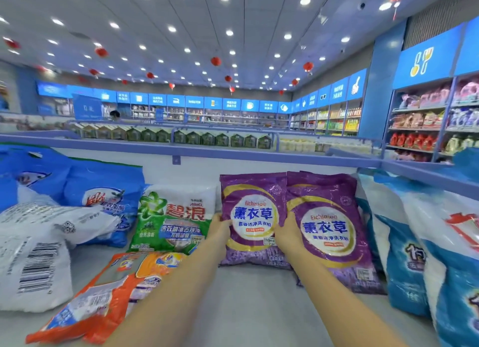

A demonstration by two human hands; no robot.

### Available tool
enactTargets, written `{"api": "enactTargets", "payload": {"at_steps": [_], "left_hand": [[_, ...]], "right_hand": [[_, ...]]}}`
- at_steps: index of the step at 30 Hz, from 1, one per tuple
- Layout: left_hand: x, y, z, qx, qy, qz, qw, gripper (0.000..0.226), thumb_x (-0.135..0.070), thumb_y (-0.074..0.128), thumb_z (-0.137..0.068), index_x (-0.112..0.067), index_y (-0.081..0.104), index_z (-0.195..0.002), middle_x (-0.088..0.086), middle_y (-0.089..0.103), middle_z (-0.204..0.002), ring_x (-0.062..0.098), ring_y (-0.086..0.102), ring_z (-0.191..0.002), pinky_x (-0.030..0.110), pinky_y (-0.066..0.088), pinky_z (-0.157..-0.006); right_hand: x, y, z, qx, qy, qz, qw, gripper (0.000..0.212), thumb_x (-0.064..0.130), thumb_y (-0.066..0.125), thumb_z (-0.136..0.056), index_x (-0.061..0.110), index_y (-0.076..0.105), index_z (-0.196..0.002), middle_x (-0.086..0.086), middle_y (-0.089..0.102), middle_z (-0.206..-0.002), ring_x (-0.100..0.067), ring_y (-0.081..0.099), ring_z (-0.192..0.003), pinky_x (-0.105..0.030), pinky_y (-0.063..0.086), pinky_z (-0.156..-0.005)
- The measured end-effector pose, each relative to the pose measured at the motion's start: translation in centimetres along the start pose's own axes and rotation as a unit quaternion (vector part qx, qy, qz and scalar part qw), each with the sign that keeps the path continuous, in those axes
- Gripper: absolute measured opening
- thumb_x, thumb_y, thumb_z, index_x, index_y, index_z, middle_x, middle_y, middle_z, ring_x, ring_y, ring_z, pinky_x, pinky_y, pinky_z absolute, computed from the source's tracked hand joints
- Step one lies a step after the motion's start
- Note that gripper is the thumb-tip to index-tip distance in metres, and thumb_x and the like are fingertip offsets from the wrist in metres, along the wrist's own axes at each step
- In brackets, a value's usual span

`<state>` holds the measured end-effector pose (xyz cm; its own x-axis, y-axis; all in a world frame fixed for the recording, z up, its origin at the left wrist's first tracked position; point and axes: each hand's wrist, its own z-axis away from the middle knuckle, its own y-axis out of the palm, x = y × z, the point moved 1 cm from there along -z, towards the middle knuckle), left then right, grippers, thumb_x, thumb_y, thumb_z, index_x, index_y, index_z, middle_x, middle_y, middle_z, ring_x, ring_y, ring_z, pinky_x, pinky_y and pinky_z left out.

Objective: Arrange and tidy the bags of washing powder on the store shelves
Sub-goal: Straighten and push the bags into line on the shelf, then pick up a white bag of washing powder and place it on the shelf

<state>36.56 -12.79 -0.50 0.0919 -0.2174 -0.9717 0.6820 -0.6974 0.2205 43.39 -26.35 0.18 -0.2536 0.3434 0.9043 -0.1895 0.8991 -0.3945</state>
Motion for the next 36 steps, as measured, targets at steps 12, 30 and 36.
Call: {"api": "enactTargets", "payload": {"at_steps": [12, 30, 36], "left_hand": [[-0.4, 0.0, 0.2, -0.025, 0.039, -0.013, 0.999, 0.036, -0.013, 0.049, -0.097, -0.009, 0.041, -0.132, 0.007, 0.058, -0.122, 0.025, 0.058, -0.102, 0.038, 0.052, -0.085], [-12.5, -26.3, 12.6, -0.083, 0.355, -0.126, 0.923, 0.023, 0.001, 0.052, -0.091, -0.019, 0.062, -0.087, -0.006, 0.067, -0.086, 0.008, 0.062, -0.083, 0.024, 0.049, -0.078], [-14.3, -41.8, 11.5, -0.170, 0.368, -0.170, 0.898, 0.024, 0.003, 0.054, -0.089, -0.018, 0.061, -0.080, -0.015, 0.069, -0.069, -0.003, 0.061, -0.071, 0.024, 0.047, -0.077]], "right_hand": [[1.6, -0.9, 1.0, 0.034, -0.045, -0.031, 0.998, 0.061, 0.007, 0.046, -0.097, 0.014, 0.014, -0.149, -0.009, 0.044, -0.143, -0.027, 0.048, -0.124, -0.030, 0.042, -0.089], [15.6, 7.7, 14.8, 0.110, -0.454, 0.056, 0.883, 0.023, 0.013, 0.056, -0.092, 0.016, 0.063, -0.114, 0.010, 0.063, -0.107, -0.002, 0.055, -0.100, 0.001, 0.033, -0.084], [20.1, 17.9, 19.4, 0.157, -0.504, 0.111, 0.842, 0.034, 0.031, 0.051, -0.085, 0.019, 0.065, -0.115, 0.009, 0.066, -0.113, 0.006, 0.050, -0.095, -0.002, 0.030, -0.083]]}}
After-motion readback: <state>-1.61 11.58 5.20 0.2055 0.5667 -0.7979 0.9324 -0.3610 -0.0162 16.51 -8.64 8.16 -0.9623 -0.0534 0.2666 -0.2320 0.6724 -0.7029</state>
